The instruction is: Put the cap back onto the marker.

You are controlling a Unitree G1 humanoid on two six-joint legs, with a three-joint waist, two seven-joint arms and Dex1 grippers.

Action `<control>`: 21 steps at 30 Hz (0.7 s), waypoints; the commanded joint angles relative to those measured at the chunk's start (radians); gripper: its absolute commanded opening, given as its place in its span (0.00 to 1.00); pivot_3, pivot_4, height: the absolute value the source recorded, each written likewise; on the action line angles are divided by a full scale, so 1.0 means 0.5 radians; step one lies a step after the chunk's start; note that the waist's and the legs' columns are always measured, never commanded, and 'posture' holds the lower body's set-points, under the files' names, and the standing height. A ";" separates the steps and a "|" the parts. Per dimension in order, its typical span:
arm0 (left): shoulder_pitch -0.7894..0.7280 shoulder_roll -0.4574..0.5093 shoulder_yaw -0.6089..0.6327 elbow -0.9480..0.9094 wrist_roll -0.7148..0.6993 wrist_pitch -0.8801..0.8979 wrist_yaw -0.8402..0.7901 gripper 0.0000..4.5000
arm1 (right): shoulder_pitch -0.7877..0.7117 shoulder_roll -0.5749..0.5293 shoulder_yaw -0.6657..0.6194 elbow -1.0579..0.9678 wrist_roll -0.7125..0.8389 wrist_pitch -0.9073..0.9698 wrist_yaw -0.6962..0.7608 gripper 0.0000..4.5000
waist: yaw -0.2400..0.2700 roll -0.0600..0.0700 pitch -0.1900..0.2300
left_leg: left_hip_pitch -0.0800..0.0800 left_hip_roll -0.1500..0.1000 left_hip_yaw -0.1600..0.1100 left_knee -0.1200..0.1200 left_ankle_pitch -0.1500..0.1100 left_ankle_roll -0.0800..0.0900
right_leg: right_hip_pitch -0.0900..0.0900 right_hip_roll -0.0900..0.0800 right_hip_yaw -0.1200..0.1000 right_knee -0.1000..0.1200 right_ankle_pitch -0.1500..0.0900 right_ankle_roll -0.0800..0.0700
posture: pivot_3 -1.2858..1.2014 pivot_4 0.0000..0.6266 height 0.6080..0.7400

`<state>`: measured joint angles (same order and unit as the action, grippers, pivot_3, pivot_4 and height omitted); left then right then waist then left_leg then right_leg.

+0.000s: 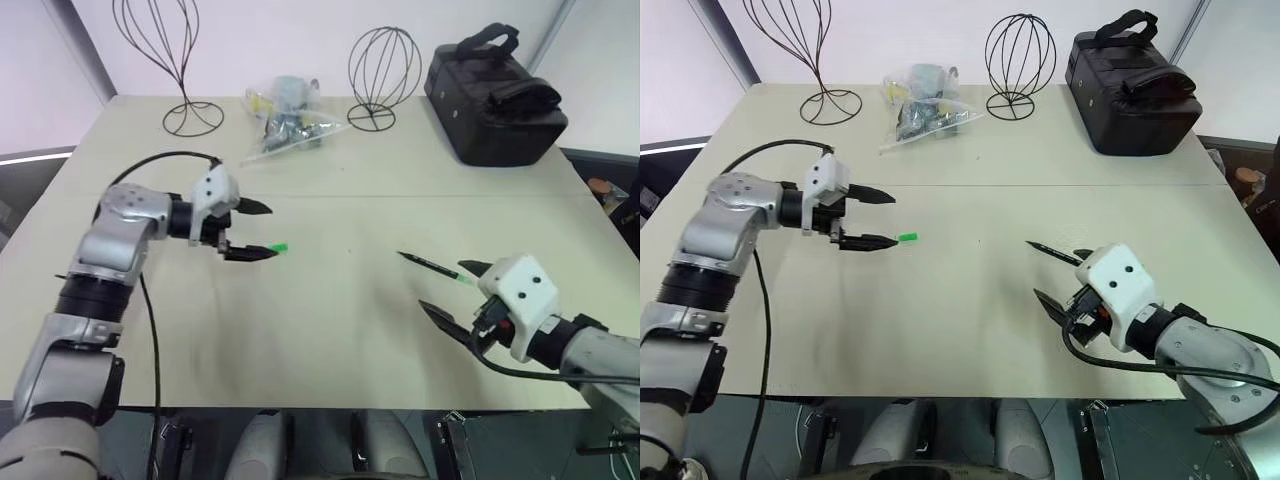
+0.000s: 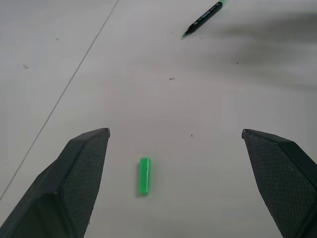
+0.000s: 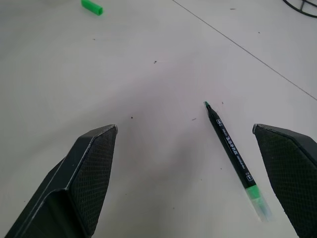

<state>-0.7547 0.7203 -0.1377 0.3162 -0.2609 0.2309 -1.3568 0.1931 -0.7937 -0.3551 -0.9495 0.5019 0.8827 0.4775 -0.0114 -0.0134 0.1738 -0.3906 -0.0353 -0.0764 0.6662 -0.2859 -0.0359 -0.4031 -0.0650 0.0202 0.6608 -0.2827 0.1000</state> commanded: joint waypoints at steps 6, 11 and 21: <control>0.010 0.003 0.058 -0.067 -0.024 0.048 0.025 1.00 | -0.038 -0.025 0.005 0.035 -0.061 -0.089 0.032 0.99 | 0.000 0.000 0.000 | 0.000 0.000 0.000 0.000 0.000 0.000 | 0.000 0.000 0.000 0.000 0.000 0.000 | 0.52 0.24 1.00; 0.032 0.008 0.045 -0.074 -0.001 0.033 0.024 1.00 | -0.057 -0.024 0.010 0.054 -0.072 -0.094 0.047 0.99 | -0.003 0.000 0.000 | 0.000 0.000 0.000 0.000 0.000 0.000 | 0.000 0.000 0.000 0.000 0.000 0.000 | 0.52 0.24 1.00; 0.018 -0.038 0.041 0.023 0.028 -0.002 0.048 1.00 | -0.096 -0.009 0.040 0.075 -0.101 -0.097 0.020 0.99 | 0.000 0.000 0.000 | 0.000 0.000 0.000 0.000 0.000 0.000 | 0.000 0.000 0.000 0.000 0.000 0.000 | 0.52 0.24 1.00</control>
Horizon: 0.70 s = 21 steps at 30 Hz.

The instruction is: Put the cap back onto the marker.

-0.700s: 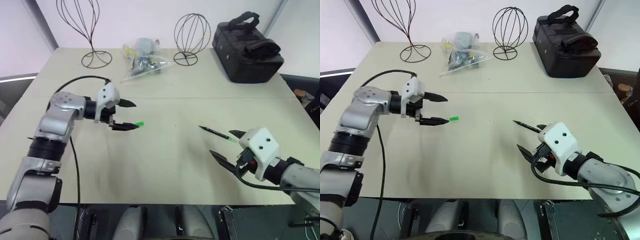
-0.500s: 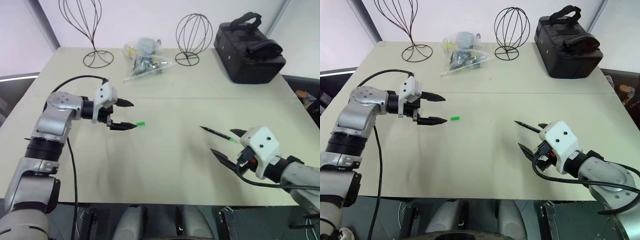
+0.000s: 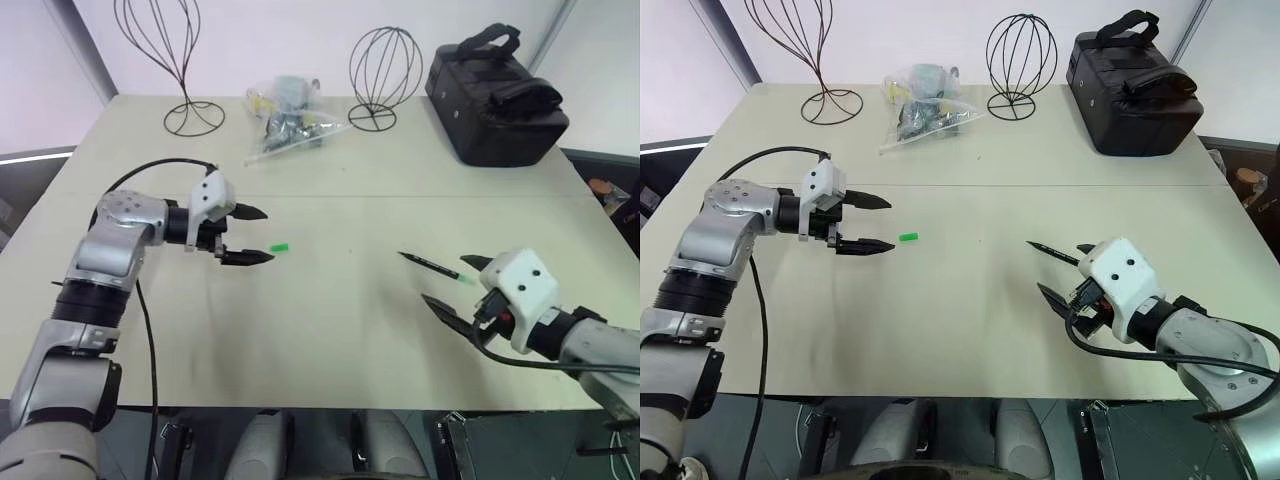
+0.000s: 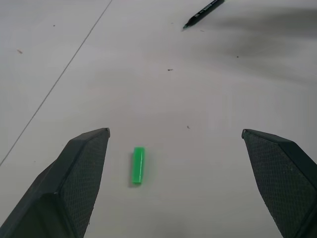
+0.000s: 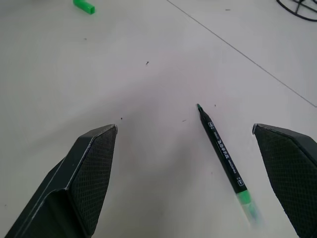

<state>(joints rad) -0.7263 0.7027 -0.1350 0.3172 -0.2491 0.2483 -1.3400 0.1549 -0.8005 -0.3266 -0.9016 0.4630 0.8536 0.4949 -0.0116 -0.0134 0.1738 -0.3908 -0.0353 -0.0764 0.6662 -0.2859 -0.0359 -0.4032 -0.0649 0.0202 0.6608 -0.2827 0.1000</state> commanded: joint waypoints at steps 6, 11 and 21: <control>-0.142 -0.104 0.028 0.291 0.047 -0.103 0.040 1.00 | -0.062 0.030 0.028 -0.019 -0.063 -0.041 -0.058 0.99 | 0.001 0.000 0.000 | 0.000 0.000 0.000 0.000 0.000 0.000 | 0.000 0.000 -0.001 0.000 0.000 0.000 | 0.52 0.24 1.00; -0.296 -0.263 -0.027 0.733 0.170 -0.311 0.053 1.00 | -0.121 0.073 0.098 -0.009 -0.118 -0.044 -0.130 0.99 | 0.004 0.000 0.000 | 0.000 -0.001 0.000 0.001 0.000 0.000 | 0.000 0.000 -0.001 0.000 0.000 0.000 | 0.52 0.24 1.00; -0.551 -0.402 -0.088 1.500 0.455 -0.827 0.107 1.00 | -0.107 0.168 0.172 -0.086 -0.192 -0.017 -0.255 0.99 | 0.000 -0.001 0.001 | -0.001 -0.003 0.000 0.000 0.000 0.000 | -0.002 0.001 -0.001 0.001 0.000 0.000 | 0.52 0.24 1.00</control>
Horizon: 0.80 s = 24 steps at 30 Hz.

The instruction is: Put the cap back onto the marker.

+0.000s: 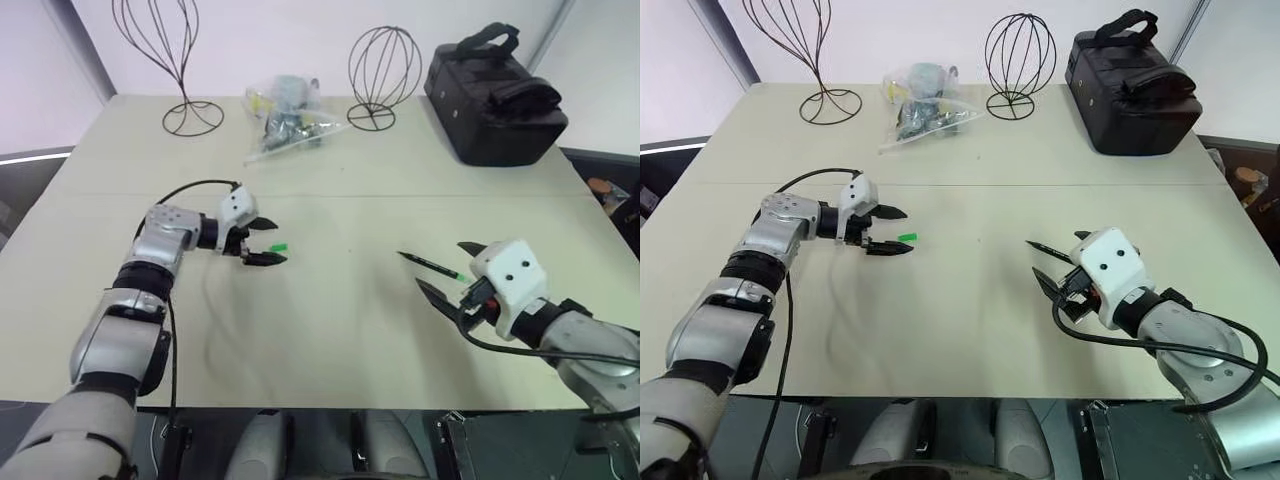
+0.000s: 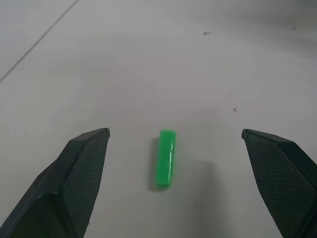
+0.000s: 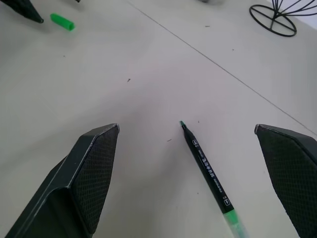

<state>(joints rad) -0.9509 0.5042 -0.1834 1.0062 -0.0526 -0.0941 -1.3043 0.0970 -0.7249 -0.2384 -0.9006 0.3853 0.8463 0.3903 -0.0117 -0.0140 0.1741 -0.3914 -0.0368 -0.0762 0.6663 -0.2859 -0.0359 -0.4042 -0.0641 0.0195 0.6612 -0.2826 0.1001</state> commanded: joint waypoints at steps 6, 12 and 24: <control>-0.165 -0.041 0.024 0.297 0.144 -0.273 0.050 1.00 | 0.045 0.060 -0.003 -0.142 -0.059 0.021 -0.094 0.99 | 0.000 0.000 0.000 | 0.000 0.000 0.000 0.000 0.000 0.000 | 0.000 0.000 0.000 0.000 0.000 0.000 | 0.52 0.24 1.00; -0.187 -0.074 0.021 0.364 0.213 -0.336 0.057 1.00 | 0.056 0.074 -0.012 -0.168 -0.069 0.043 -0.110 0.99 | -0.002 0.000 0.000 | 0.000 -0.001 0.000 0.000 0.000 0.000 | 0.000 0.000 0.000 0.000 0.000 0.000 | 0.52 0.24 1.00; -0.164 -0.089 -0.004 0.424 0.346 -0.410 0.141 0.88 | 0.033 0.045 -0.031 -0.168 -0.064 0.070 -0.088 1.00 | -0.001 0.000 0.000 | 0.000 -0.002 0.000 0.000 0.000 0.000 | 0.001 0.000 0.000 0.002 0.000 0.000 | 0.52 0.24 1.00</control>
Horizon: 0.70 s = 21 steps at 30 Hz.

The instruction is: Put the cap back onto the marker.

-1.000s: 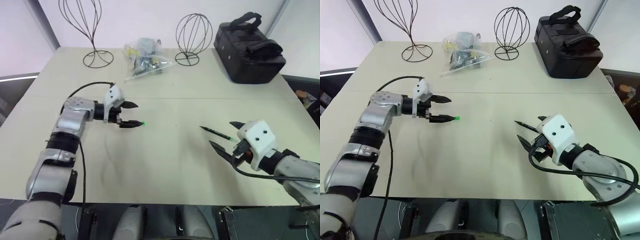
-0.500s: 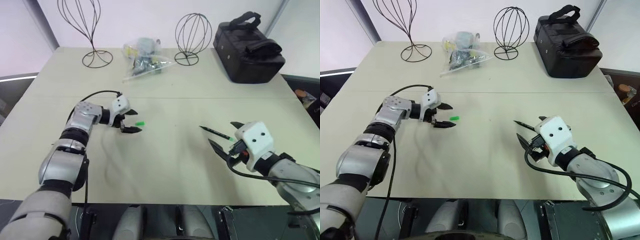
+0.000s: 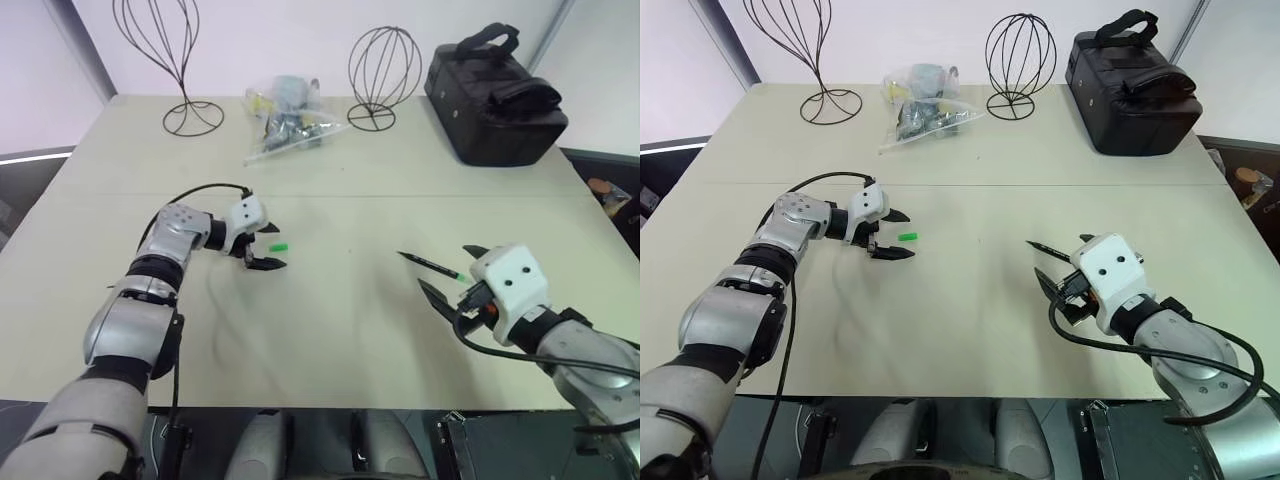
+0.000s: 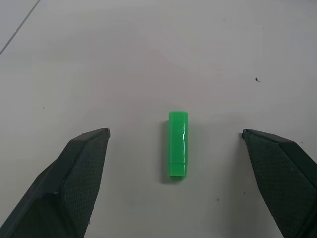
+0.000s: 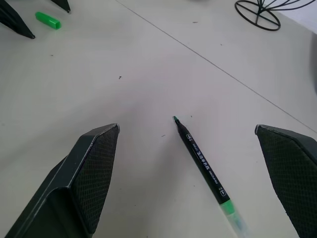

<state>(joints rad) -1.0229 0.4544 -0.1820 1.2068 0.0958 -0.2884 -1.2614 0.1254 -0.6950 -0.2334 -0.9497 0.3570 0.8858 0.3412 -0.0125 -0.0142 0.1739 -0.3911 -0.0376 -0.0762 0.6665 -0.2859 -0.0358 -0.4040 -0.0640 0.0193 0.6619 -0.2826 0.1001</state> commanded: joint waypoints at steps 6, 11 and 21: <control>-0.015 0.008 0.001 0.032 0.059 -0.023 0.063 0.82 | -0.036 -0.024 -0.055 -0.066 -0.006 0.002 0.030 1.00 | 0.000 0.000 0.000 | 0.001 0.000 0.000 0.001 0.000 0.000 | 0.001 0.000 0.000 0.002 0.000 0.000 | 0.52 0.24 1.00; -0.010 0.008 -0.001 0.033 0.061 -0.020 0.057 0.76 | -0.035 -0.025 -0.064 -0.068 -0.008 0.008 0.039 1.00 | 0.000 0.000 -0.001 | 0.001 0.000 0.000 0.001 0.000 0.000 | 0.001 0.000 0.000 0.003 0.000 0.000 | 0.52 0.24 1.00; -0.019 -0.007 -0.001 0.040 0.068 0.007 0.039 0.01 | -0.007 -0.015 -0.087 -0.092 -0.007 0.030 0.038 1.00 | -0.001 0.000 -0.001 | 0.002 0.000 0.000 0.002 0.000 0.000 | 0.001 0.000 0.000 0.003 0.000 0.000 | 0.52 0.24 1.00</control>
<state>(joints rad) -1.0234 0.4465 -0.1804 1.2153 0.1099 -0.2933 -1.2475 0.1205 -0.7014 -0.2484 -0.9503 0.3571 0.9079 0.3606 -0.0129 -0.0142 0.1736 -0.3903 -0.0376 -0.0762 0.6674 -0.2858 -0.0358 -0.4035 -0.0638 0.0194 0.6636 -0.2826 0.1001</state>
